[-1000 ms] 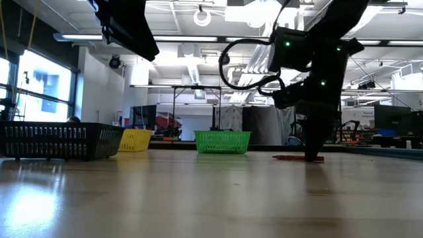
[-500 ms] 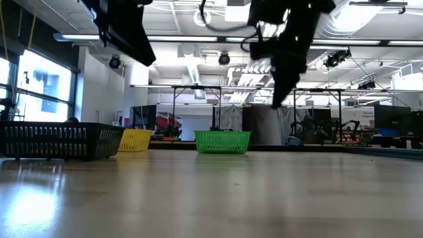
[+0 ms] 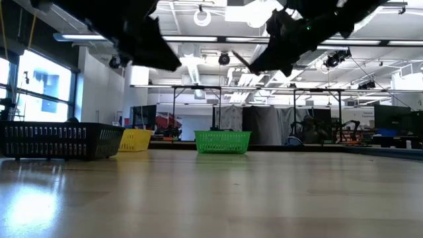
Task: Sort crayons
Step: Put the orange crayon into the black bin
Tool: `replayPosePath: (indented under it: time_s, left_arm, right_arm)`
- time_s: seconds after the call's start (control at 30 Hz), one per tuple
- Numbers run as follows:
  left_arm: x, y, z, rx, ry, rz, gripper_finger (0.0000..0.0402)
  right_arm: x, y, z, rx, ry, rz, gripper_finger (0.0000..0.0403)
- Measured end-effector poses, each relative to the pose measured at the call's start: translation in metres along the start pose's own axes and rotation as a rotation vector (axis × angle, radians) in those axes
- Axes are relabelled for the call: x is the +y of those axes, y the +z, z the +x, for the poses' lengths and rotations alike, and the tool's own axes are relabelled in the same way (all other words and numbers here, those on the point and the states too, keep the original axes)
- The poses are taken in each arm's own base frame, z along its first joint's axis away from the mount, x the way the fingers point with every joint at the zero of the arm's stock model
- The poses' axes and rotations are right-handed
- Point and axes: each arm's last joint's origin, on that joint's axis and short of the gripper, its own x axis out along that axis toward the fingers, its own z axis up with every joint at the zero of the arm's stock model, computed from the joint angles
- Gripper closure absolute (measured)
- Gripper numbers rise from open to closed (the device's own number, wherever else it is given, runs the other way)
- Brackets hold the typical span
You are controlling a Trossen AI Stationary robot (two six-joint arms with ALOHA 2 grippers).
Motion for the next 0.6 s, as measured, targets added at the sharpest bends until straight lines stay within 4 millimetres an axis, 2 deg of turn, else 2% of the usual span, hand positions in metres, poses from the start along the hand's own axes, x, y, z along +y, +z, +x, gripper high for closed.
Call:
replayPosePath:
  time_s: [0.13,0.27,0.43,0.6]
  left_arm:
    - [0.007,0.008,0.007,-0.204,-0.090,-0.021,0.0269]
    - [0.017,0.017,0.010,-0.340,-0.155,-0.036,0.0269]
    - [0.029,0.025,0.020,-0.425,-0.168,-0.052,0.0269]
    - [0.029,0.032,0.034,-0.507,-0.239,-0.058,0.0269]
  right_arm:
    - [0.008,-0.009,0.003,-0.219,0.133,-0.024,0.0401]
    - [0.019,-0.013,0.002,-0.346,0.196,-0.051,0.0401]
    - [0.034,-0.013,0.002,-0.382,0.204,-0.127,0.0401]
    - [0.044,-0.013,0.005,-0.408,0.172,-0.150,0.0401]
